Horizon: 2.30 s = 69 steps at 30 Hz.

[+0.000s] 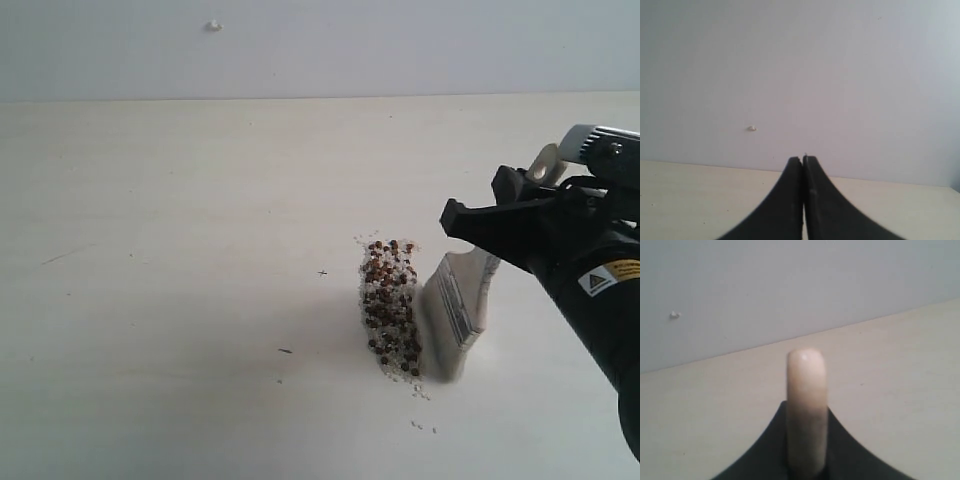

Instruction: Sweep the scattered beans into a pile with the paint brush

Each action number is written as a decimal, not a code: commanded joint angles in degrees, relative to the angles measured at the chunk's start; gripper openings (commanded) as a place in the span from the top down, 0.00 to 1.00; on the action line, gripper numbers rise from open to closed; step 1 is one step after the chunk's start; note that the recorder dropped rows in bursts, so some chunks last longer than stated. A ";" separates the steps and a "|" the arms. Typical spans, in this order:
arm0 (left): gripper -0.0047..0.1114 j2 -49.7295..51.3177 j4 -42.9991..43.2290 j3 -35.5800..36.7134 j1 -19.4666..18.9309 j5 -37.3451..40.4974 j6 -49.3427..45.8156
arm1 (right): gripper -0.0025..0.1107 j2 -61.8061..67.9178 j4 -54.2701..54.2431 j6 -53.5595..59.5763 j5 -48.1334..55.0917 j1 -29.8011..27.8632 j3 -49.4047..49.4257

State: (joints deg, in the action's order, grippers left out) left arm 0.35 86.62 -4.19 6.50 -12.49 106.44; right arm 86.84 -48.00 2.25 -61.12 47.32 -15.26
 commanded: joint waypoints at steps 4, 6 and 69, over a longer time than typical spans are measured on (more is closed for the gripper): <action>0.96 -0.35 0.23 0.29 -0.05 0.21 0.08 | 0.98 -5.13 -1.54 6.86 1.19 -0.02 -0.02; 0.96 -0.35 0.23 0.29 -0.05 0.21 0.08 | 0.98 -6.01 -1.43 8.96 0.41 -0.39 -0.02; 0.96 -0.35 0.23 0.29 -0.05 -0.07 0.15 | 0.98 -7.71 37.21 1.46 4.35 -23.35 -9.18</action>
State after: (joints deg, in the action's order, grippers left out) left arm 0.35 86.62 -4.19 6.50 -12.49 106.44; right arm 83.78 -11.22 2.40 -57.60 25.20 -26.40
